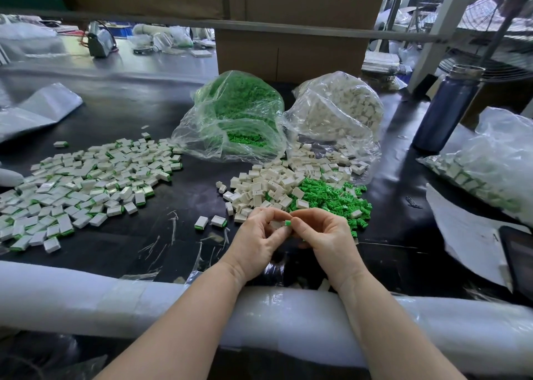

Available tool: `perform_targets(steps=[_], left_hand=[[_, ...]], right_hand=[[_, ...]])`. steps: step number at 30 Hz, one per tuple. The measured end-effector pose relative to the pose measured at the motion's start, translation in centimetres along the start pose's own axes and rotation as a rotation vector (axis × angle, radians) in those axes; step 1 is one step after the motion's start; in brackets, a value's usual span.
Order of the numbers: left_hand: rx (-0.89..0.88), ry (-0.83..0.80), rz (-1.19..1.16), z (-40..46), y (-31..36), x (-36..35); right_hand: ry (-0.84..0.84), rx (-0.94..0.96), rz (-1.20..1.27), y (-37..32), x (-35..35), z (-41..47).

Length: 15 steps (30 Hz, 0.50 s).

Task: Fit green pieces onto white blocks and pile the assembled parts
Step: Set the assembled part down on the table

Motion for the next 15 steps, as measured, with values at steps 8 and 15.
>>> perform_targets(steps=[8,15], left_hand=[[0.006,-0.01,0.09,-0.06,0.07,-0.03],[0.042,-0.003,0.078,-0.23,0.03,-0.06]], right_hand=[[0.068,0.102,-0.165,-0.12,0.23,0.06],[0.075,0.103,-0.304,0.08,-0.02,0.2]])
Point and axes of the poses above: each hand's wrist, its own z-axis towards the middle knuckle, its own x-axis out of the back of the hand, y = z × x, the point moved 3 cm from there along z, towards the middle knuckle, and after that the axes turned 5 degrees about y, right-handed, at the moved point
